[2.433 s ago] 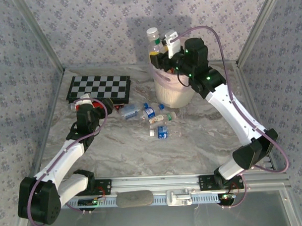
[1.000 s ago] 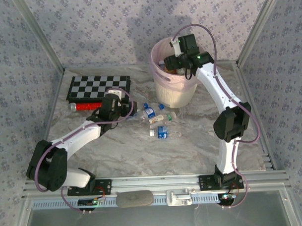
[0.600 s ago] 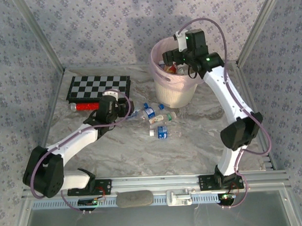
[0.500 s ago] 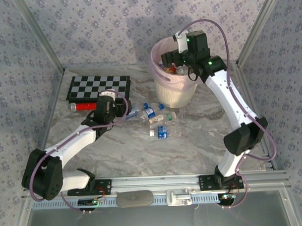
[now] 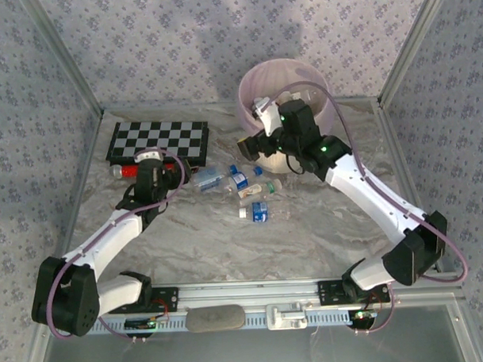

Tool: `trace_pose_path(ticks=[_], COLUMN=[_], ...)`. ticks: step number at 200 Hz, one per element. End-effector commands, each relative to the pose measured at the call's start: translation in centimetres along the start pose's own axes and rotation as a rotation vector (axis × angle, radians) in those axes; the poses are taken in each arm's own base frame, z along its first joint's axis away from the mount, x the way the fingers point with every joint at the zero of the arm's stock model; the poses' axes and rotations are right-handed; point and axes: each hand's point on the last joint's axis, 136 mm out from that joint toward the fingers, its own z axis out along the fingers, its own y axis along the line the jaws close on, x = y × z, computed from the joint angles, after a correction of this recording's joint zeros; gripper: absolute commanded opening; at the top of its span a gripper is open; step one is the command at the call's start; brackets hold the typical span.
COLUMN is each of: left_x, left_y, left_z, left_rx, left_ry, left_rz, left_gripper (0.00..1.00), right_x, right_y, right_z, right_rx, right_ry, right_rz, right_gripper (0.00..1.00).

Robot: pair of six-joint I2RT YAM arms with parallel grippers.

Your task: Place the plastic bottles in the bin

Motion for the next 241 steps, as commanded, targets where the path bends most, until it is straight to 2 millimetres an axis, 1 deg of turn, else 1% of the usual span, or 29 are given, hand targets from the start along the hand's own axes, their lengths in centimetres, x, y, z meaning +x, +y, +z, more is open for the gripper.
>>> trace_pose_path(ticks=[1,22,34,46,60,79,94,137,152,176,190,209,227,241], left_x=[-0.7,-0.3,-0.2,-0.2,-0.4,-0.7,-0.9,-0.9,-1.0,-1.2,-1.2,-1.3,-1.4,-1.4], left_y=[-0.6,-0.9,-1.0,-1.2,-1.6,-2.1,-2.2,-2.2,-2.2,-1.9,-1.8,-2.0,-2.0,-1.9], left_z=[-0.1,0.3,0.6,0.9,1.1,1.2,1.2,1.0,0.7,0.2,0.0,-0.1,-0.2,-0.4], left_rx=[0.031,0.047,0.052,0.057,0.063,0.079,0.081,0.083,0.086,0.078,0.077,0.083,0.086,0.085], left_ry=[-0.02,-0.003,0.003,0.007,0.012,0.014,0.009,0.009,0.007,-0.009,-0.012,-0.014,-0.014,-0.017], left_rz=[-0.033,-0.039,-0.042,-0.043,-0.042,-0.044,-0.049,-0.048,-0.046,-0.046,-0.046,-0.046,-0.049,-0.05], left_gripper=[1.0,1.0,1.0,1.0,1.0,1.0,1.0,1.0,1.0,1.0,1.0,1.0,1.0,1.0], right_x=[7.8,10.6,11.3,11.4,10.8,9.5,8.7,7.5,7.2,7.4,6.9,5.5,4.4,4.0], right_y=[4.2,5.3,5.1,4.5,3.5,1.9,0.9,-3.1,-4.0,-5.3,-6.6,-8.4,-9.8,-10.5], right_z=[1.7,1.7,1.6,1.6,1.5,1.4,1.3,1.2,1.1,1.1,0.6,-0.2,-0.8,-0.9], right_rx=[-0.11,-0.088,-0.055,-0.018,0.025,0.073,0.095,0.196,0.207,0.248,0.302,0.345,0.353,0.347], right_ry=[0.246,0.338,0.359,0.366,0.348,0.306,0.283,0.247,0.242,0.253,0.25,0.215,0.179,0.162], right_rz=[0.045,0.0,-0.021,-0.03,-0.031,-0.034,-0.033,-0.024,-0.012,-0.011,-0.01,0.016,0.049,0.069], right_gripper=[0.99,0.99,0.99,0.99,0.99,0.99,0.99,0.99,0.99,0.99,0.99,0.99,0.99,0.99])
